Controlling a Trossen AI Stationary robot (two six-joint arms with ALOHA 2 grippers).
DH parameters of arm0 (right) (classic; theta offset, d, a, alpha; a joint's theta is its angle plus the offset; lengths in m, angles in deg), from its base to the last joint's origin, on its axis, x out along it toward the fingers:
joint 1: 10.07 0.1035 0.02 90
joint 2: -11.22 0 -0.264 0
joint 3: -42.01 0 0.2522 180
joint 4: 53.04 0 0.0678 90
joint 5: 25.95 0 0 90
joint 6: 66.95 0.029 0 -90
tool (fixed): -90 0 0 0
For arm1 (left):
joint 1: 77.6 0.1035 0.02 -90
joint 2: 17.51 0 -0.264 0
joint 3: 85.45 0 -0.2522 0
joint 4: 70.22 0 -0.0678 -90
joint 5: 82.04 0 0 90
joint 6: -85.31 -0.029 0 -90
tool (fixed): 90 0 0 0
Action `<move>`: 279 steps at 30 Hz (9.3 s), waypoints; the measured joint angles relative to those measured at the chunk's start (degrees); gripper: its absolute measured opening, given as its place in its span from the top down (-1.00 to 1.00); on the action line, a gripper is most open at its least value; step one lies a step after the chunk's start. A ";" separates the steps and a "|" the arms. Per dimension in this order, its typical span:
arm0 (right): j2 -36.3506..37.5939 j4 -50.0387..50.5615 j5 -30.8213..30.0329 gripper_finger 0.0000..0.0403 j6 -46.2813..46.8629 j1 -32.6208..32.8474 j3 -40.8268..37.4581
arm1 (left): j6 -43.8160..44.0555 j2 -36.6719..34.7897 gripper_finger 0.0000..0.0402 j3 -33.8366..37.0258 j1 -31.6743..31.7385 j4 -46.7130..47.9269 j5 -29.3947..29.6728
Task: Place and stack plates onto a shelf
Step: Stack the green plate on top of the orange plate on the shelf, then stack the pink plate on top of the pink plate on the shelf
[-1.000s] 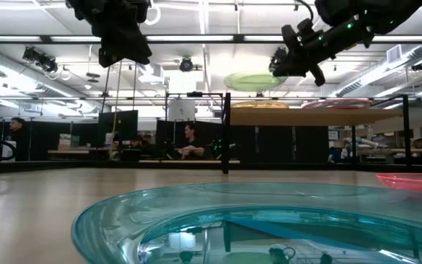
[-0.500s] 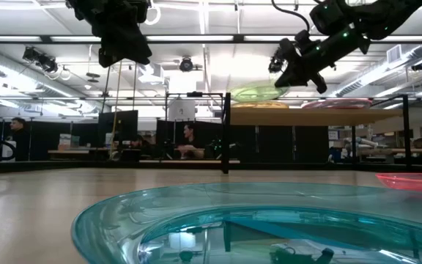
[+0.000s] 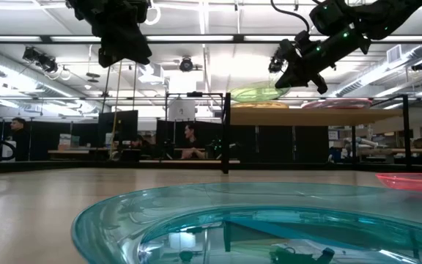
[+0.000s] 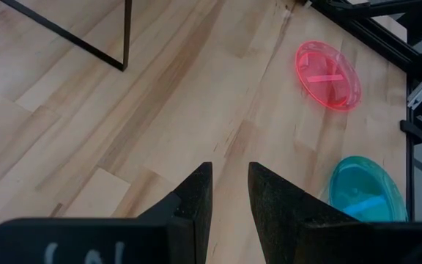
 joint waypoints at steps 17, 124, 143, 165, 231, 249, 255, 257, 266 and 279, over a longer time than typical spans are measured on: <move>0.00 0.11 -2.86 0.90 -0.46 0.02 0.00 | 0.00 0.00 0.52 0.00 0.00 0.00 -0.01; -1.87 47.43 7.32 0.32 6.59 55.36 -0.02 | -0.04 0.00 0.52 0.00 0.01 0.00 -0.01; -18.47 47.39 7.32 0.32 1.05 55.32 -0.02 | -0.04 0.00 0.52 0.00 0.01 0.00 0.00; -21.47 47.30 7.54 0.59 1.05 55.30 -0.15 | -0.06 0.00 0.52 0.00 0.01 -0.02 0.00; -21.42 91.55 5.26 0.97 -8.39 43.78 39.41 | -1.53 0.00 0.52 0.00 0.00 -0.24 3.83; -19.06 95.25 1.33 0.97 -20.44 26.08 47.19 | -1.60 -0.02 0.52 -0.02 0.00 -0.26 3.83; -17.07 95.27 1.33 0.97 -24.72 18.87 47.19 | -1.60 -0.02 0.52 -0.01 0.00 -0.24 3.82; -16.13 95.27 1.33 0.97 -26.16 16.39 47.17 | -1.60 -0.02 0.52 -0.02 0.00 -0.26 3.83; -12.18 95.27 1.38 0.97 -30.44 4.43 47.17 | -1.60 -0.02 0.52 -0.02 0.00 -0.24 3.83; -9.14 94.31 1.97 0.97 -33.02 -11.97 47.18 | -1.58 -0.02 0.52 -0.02 0.00 -0.25 3.82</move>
